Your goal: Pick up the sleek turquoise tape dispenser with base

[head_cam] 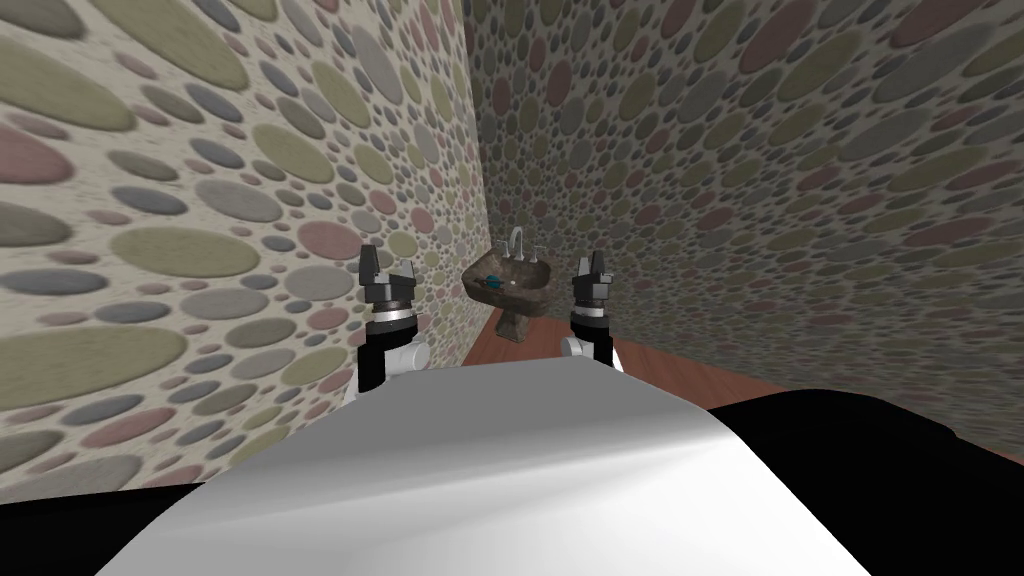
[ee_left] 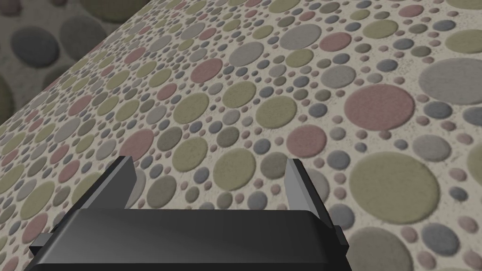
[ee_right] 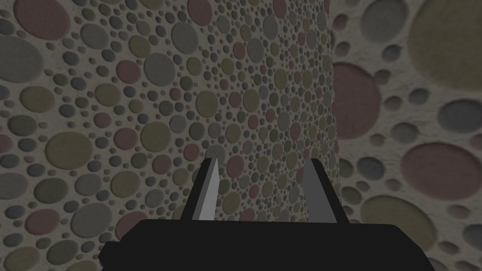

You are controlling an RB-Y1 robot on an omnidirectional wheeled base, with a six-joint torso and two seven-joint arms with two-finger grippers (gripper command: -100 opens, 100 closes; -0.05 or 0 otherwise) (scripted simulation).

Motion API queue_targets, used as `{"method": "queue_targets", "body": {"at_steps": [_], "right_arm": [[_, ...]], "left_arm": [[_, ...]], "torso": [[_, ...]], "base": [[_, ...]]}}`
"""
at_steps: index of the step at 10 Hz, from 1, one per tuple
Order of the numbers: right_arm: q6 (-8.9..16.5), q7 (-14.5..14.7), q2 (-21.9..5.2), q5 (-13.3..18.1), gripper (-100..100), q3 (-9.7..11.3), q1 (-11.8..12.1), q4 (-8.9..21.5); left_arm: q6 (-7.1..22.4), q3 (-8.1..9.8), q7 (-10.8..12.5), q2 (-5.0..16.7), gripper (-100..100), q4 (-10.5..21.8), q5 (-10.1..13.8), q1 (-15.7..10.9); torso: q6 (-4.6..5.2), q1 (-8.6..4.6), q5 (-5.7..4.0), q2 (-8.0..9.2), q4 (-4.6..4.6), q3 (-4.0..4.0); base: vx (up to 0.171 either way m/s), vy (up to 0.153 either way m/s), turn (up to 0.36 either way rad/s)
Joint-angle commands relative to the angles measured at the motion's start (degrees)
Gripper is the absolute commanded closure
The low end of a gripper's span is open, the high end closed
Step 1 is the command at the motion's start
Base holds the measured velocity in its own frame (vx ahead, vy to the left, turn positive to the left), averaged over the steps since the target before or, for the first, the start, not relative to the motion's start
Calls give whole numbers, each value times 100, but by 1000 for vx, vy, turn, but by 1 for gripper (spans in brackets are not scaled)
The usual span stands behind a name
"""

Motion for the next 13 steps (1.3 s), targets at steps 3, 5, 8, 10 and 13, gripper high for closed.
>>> {"method": "queue_targets", "body": {"at_steps": [3,5,8,10,13], "right_arm": [[0,0,0,0,0,0,0,0],[0,0,0,0,0,0,0,0],[0,0,0,0,0,0,0,0],[0,0,0,0,0,0,0,0],[0,0,0,0,0,0,0,0]], "left_arm": [[572,-34,60,150,-100,-44,136,-265],[883,-55,84,201,-100,-50,204,-416],[1353,-75,107,243,-100,-53,277,-577],[1626,-95,130,280,-100,-50,355,-745],[2116,-115,151,313,-100,-40,437,-920]], "torso": [[0,-1,0,0,0,0],[0,-1,0,-2,-1,-1],[-1,-5,-1,-4,-1,-2],[1,0,0,1,0,0],[0,-5,-1,-5,-1,-3]], "base": [[19,-5,77],[22,-7,74],[24,-13,70],[17,-3,41],[25,-14,69]]}}
